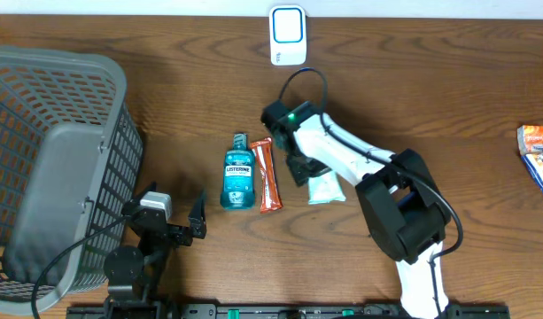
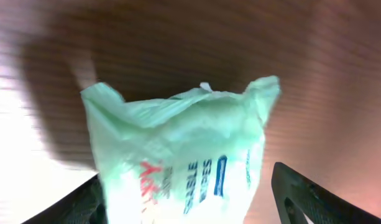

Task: Scan the item barcode
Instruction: 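Reach the right gripper to the green wipes packet and grasp it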

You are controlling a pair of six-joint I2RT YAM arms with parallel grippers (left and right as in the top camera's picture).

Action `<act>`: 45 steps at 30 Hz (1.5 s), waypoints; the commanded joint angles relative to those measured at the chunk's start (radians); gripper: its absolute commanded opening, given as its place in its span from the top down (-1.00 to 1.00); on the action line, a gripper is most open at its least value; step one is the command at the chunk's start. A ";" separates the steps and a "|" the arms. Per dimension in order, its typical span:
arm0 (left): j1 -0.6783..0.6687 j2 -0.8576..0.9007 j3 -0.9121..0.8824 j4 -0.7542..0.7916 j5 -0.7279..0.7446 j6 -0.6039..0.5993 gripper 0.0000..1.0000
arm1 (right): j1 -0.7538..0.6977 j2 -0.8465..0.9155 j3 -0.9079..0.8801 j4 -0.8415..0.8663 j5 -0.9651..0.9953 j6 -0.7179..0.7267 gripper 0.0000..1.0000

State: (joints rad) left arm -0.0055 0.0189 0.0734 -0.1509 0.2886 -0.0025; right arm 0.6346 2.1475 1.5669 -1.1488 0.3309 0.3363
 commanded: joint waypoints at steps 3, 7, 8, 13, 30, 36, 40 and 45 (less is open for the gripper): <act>0.004 -0.002 -0.018 -0.021 0.005 0.006 -0.97 | -0.005 -0.005 0.109 -0.076 0.082 0.090 -0.35; 0.004 -0.002 -0.018 -0.021 0.006 0.006 -0.97 | 0.013 -0.005 0.129 -0.132 0.082 0.193 -0.27; 0.004 -0.002 -0.018 -0.021 0.006 0.006 -0.97 | 0.016 -0.004 0.126 -0.140 0.082 0.216 -0.25; 0.004 -0.002 -0.018 -0.021 0.006 0.006 -0.97 | 0.037 -0.004 0.075 -0.135 0.084 0.262 -0.19; 0.004 -0.002 -0.018 -0.021 0.006 0.006 -0.96 | 0.035 -0.002 -0.129 0.050 0.127 0.310 -0.20; 0.004 -0.002 -0.018 -0.021 0.005 0.006 -0.97 | 0.034 -0.002 -0.145 0.046 0.150 0.310 -0.36; 0.004 -0.002 -0.018 -0.021 0.005 0.006 -0.97 | 0.035 -0.002 -0.145 0.021 0.149 0.310 -0.40; 0.004 -0.002 -0.018 -0.021 0.006 0.006 -0.96 | 0.035 -0.001 -0.178 0.039 0.140 0.311 -0.39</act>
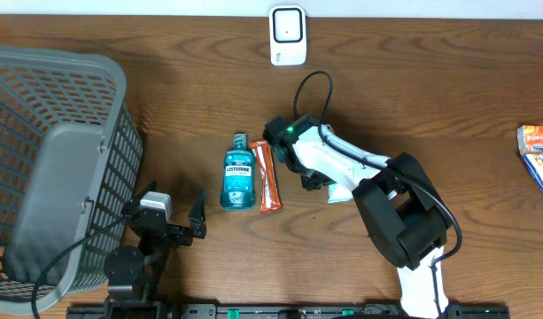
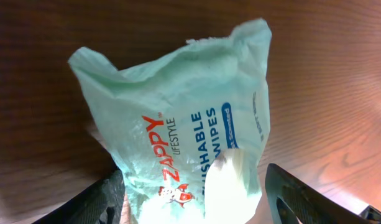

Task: Scan the item barcode
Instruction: 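Reach the right gripper to the green wipes packet and grasp it, then lift the green wipes packet and carry it toward the scanner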

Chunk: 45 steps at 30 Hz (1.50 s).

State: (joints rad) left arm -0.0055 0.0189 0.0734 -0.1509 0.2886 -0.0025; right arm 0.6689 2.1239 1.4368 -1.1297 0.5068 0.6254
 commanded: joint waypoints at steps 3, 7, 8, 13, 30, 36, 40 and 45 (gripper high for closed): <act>0.004 -0.002 -0.018 -0.021 0.006 0.006 -0.97 | -0.002 0.023 -0.099 0.064 -0.063 0.022 -0.27; 0.004 -0.002 -0.018 -0.021 0.006 0.006 -0.97 | -0.011 0.023 -0.145 0.088 -0.097 0.019 -0.25; 0.004 -0.002 -0.018 -0.021 0.006 0.006 -0.96 | -0.014 0.023 -0.150 0.092 -0.114 0.007 -0.23; 0.004 -0.002 -0.018 -0.021 0.006 0.006 -0.97 | -0.032 0.023 -0.157 0.139 -0.292 -0.105 0.67; 0.004 -0.002 -0.018 -0.021 0.006 0.006 -0.97 | -0.206 -0.088 0.055 -0.006 -1.320 -0.769 0.98; 0.004 -0.002 -0.018 -0.021 0.006 0.006 -0.96 | -0.290 -0.088 0.040 -0.101 -1.706 -1.112 0.98; 0.004 -0.002 -0.018 -0.021 0.006 0.006 -0.97 | -0.309 -0.087 0.034 -0.121 -1.889 -1.267 0.98; 0.004 -0.002 -0.018 -0.021 0.005 0.006 -0.97 | -0.306 -0.088 0.035 -0.111 -2.068 -1.398 0.98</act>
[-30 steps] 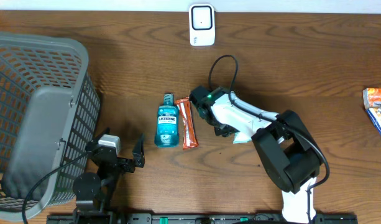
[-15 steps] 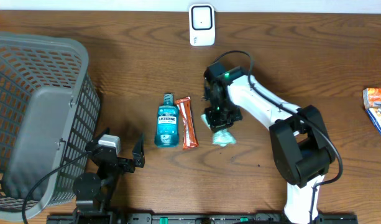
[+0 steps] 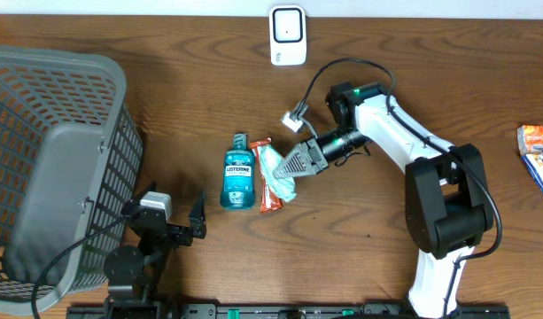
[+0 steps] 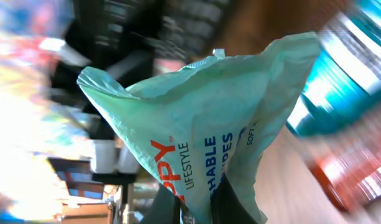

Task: Scan the item barcode
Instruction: 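Lift the green wipes packet and carry it toward the scanner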

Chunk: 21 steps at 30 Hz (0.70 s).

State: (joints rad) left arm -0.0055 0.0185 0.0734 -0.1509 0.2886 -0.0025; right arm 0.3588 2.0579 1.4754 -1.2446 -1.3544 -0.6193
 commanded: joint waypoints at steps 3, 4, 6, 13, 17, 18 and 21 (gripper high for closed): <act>0.004 -0.002 -0.018 -0.021 0.005 0.006 -0.97 | 0.009 -0.021 -0.004 -0.006 -0.208 -0.247 0.98; 0.004 -0.002 -0.018 -0.021 0.005 0.006 -0.96 | 0.011 -0.021 -0.004 -0.005 -0.208 -0.267 0.98; 0.004 -0.002 -0.018 -0.021 0.005 0.006 -0.96 | 0.015 -0.023 -0.003 -0.002 -0.208 -0.288 0.97; 0.004 -0.002 -0.018 -0.021 0.005 0.006 -0.97 | 0.020 -0.026 0.018 -0.021 -0.208 0.245 0.97; 0.004 -0.002 -0.018 -0.021 0.006 0.006 -0.97 | 0.012 -0.026 0.018 -0.033 -0.208 0.658 0.97; 0.004 -0.002 -0.018 -0.021 0.006 0.006 -0.97 | 0.011 -0.026 0.018 -0.033 -0.208 0.758 0.98; 0.004 -0.002 -0.018 -0.021 0.006 0.006 -0.96 | 0.003 -0.026 0.018 -0.030 -0.207 1.041 0.98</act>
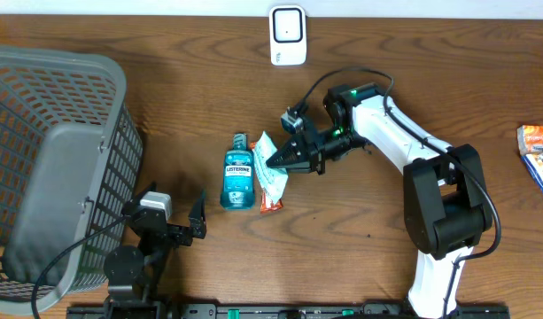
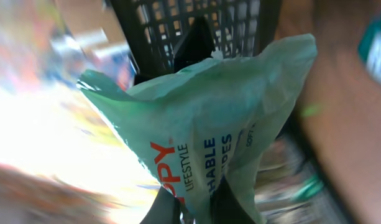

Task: Scan the item barcode
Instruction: 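Lift the green wipes packet and carry it toward the scanner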

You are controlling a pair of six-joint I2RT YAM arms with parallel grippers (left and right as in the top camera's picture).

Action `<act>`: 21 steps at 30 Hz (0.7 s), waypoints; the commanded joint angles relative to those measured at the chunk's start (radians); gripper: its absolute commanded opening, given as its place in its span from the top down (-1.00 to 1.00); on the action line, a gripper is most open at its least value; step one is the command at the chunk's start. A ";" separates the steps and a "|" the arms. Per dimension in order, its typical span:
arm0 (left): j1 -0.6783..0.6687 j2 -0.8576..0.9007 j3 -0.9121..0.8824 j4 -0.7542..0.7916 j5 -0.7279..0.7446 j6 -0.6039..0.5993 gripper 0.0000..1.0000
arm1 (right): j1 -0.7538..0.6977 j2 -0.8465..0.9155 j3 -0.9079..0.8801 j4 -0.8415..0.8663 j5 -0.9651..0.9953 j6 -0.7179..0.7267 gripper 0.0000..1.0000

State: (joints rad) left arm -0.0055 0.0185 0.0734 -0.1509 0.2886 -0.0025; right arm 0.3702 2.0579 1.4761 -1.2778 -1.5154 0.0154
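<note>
The mint-green Zappy flushable wipes pack (image 2: 209,118) hangs in the air, pinched at its lower end. My right gripper (image 2: 199,208) is shut on it, with a dark fingertip (image 2: 230,202) on either side. In the overhead view the right gripper (image 1: 293,155) points left and holds the wipes pack (image 1: 267,158) over the orange bar (image 1: 269,193). The white barcode scanner (image 1: 288,35) stands at the table's far edge. My left gripper (image 1: 198,220) rests open near the front edge, away from the pack.
A blue Listerine bottle (image 1: 238,177) lies just left of the orange bar. A large grey basket (image 1: 54,159) fills the left side. Two snack packets (image 1: 537,155) lie at the right edge.
My right gripper, still shut on the wipes pack, has shifted slightly left and up and turned. Its camera now faces the basket instead of the bottle. The left arm has not moved.
My right gripper was open over the wipes pack lying on the table right of the orange bar, and was still open around it 2.2 s ago. By 0.7 s ago it held the pack, lifted, above the bar, and it still holds it there.
</note>
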 commanded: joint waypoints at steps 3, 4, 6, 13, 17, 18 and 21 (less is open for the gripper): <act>0.004 -0.002 -0.018 -0.021 0.006 0.006 -0.97 | -0.022 -0.026 0.017 0.005 -0.046 0.594 0.98; 0.004 -0.002 -0.018 -0.021 0.005 0.006 -0.97 | -0.026 -0.026 0.016 0.005 -0.046 0.629 0.98; 0.004 -0.002 -0.018 -0.021 0.006 0.006 -0.97 | -0.031 -0.026 0.017 0.002 -0.046 0.690 0.98; 0.004 -0.002 -0.018 -0.021 0.006 0.006 -0.97 | -0.031 -0.026 0.017 0.003 -0.046 0.725 0.98; 0.004 -0.002 -0.018 -0.021 0.006 0.006 -0.97 | -0.032 -0.026 0.017 0.012 -0.012 0.716 0.98; 0.004 -0.002 -0.018 -0.021 0.005 0.006 -0.96 | -0.032 -0.026 0.017 0.024 0.043 0.716 0.98; 0.004 -0.002 -0.018 -0.021 0.005 0.006 -0.97 | -0.032 -0.026 0.017 0.095 0.319 0.772 0.98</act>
State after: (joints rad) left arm -0.0055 0.0189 0.0734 -0.1509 0.2886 -0.0025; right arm 0.3397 2.0579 1.4765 -1.2091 -1.4044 0.7261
